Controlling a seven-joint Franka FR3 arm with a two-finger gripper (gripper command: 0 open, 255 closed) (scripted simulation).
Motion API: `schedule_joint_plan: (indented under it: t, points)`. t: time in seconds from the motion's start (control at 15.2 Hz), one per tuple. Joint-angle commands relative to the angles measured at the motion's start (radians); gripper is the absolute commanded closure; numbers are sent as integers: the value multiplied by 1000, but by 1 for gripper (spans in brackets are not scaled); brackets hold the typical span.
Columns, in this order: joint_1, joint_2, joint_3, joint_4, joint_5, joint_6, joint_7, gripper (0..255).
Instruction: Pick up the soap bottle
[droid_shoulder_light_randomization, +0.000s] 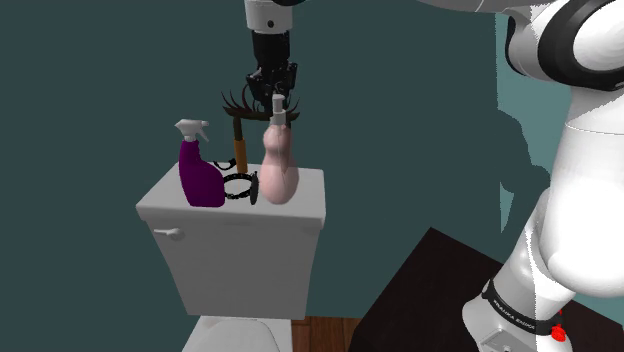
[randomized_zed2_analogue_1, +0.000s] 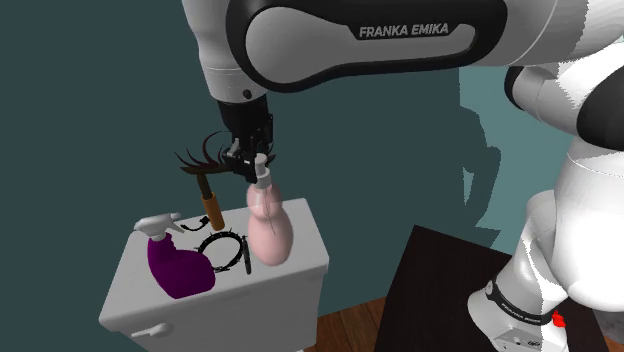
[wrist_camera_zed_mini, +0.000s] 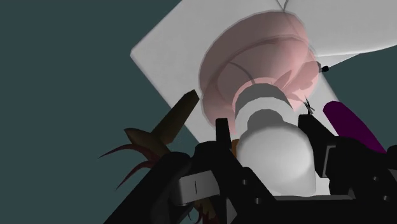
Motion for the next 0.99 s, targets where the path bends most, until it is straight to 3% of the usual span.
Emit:
schedule_joint_plan:
  t: [0.0, 0.26, 0.92]
  points:
    - [0, 1, -1, -1, -1, 0, 0, 255]
    - [2, 9, 0, 38, -3, -32, -4, 255]
    - [33, 89, 2, 295, -28, -210, -18, 255]
